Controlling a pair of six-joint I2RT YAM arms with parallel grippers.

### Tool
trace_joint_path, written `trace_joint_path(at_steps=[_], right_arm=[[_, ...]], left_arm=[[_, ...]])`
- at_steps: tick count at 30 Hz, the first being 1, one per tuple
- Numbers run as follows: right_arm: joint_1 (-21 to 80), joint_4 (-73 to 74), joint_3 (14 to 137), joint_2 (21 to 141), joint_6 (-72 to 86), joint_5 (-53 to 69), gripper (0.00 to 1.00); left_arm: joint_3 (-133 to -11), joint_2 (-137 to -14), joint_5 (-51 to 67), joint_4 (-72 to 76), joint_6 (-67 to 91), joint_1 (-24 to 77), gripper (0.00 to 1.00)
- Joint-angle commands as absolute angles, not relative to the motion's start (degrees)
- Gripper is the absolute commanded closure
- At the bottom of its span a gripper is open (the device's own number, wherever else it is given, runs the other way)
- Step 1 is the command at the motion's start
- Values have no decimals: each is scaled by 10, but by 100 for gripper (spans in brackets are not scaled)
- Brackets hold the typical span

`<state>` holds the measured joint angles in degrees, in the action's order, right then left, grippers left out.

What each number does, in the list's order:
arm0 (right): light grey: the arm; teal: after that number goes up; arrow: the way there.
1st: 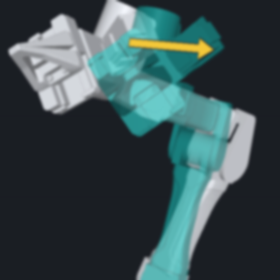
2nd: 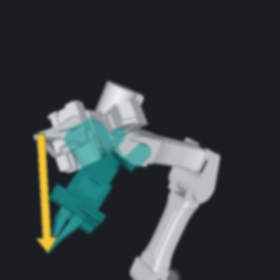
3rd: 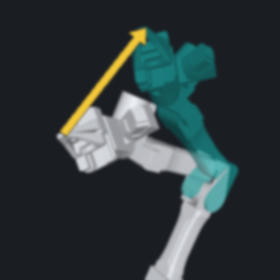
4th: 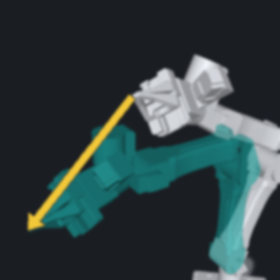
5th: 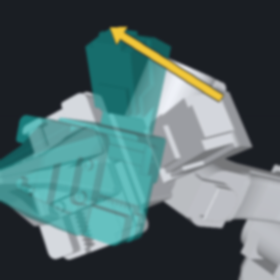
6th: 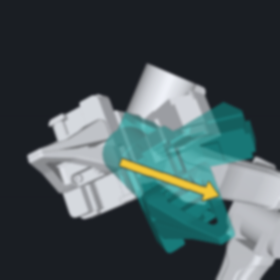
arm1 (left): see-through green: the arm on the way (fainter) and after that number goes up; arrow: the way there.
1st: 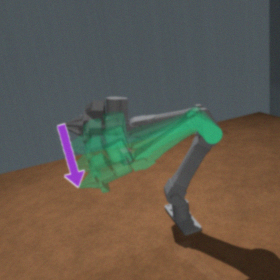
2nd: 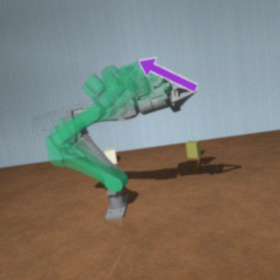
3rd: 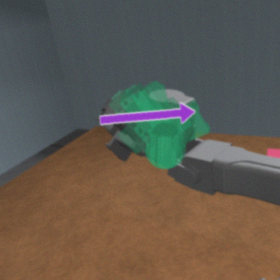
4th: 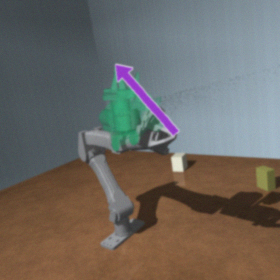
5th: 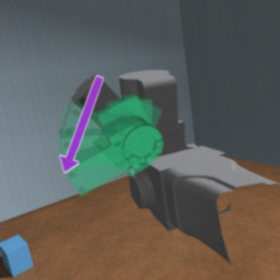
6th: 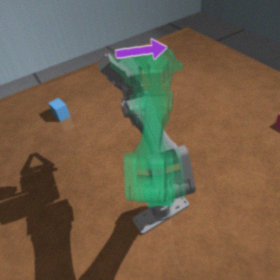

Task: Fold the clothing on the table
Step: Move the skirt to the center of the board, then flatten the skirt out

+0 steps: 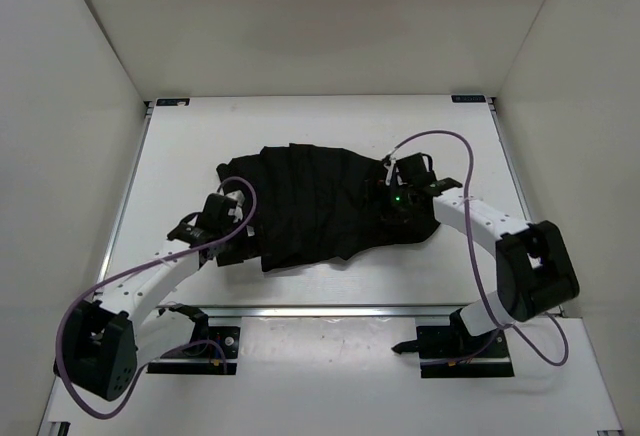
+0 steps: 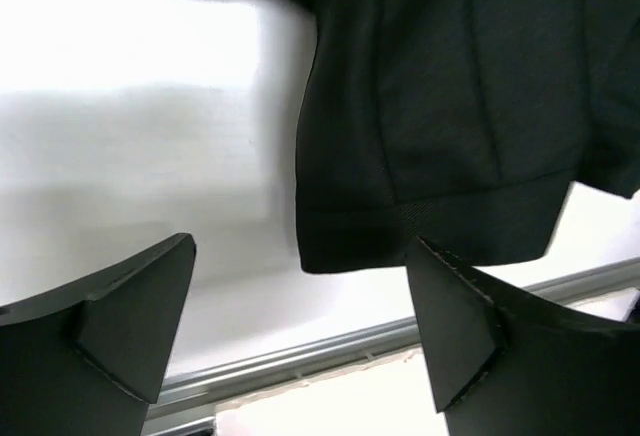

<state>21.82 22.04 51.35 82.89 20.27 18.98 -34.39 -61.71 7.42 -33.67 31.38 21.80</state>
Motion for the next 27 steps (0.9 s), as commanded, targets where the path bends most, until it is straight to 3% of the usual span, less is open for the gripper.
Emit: trace_joint_path(at_steps=[1, 9, 11, 14, 17, 19, 22, 27], right_arm=[[233, 207, 554, 861, 186, 201, 18], [242, 181, 615, 948, 164, 205, 33], [245, 185, 632, 975, 157, 209, 37], [244, 186, 648, 985, 150, 206, 38], [240, 182, 650, 991, 150, 208, 40], [236, 193, 664, 992, 148, 207, 40], [229, 216, 686, 979, 149, 195, 37], [217, 273, 678, 897, 162, 164, 21]], left_arm=[[-303, -583, 119, -266, 367, 212, 6], [-240, -598, 177, -152, 425, 198, 19], [-241, -612, 163, -157, 432, 207, 30], [-236, -617, 171, -147, 440, 206, 36], [-230, -628, 175, -136, 442, 201, 55], [-238, -635, 174, -141, 441, 202, 77], [-246, -645, 178, -138, 443, 201, 100], [-286, -658, 187, -147, 432, 188, 100]])
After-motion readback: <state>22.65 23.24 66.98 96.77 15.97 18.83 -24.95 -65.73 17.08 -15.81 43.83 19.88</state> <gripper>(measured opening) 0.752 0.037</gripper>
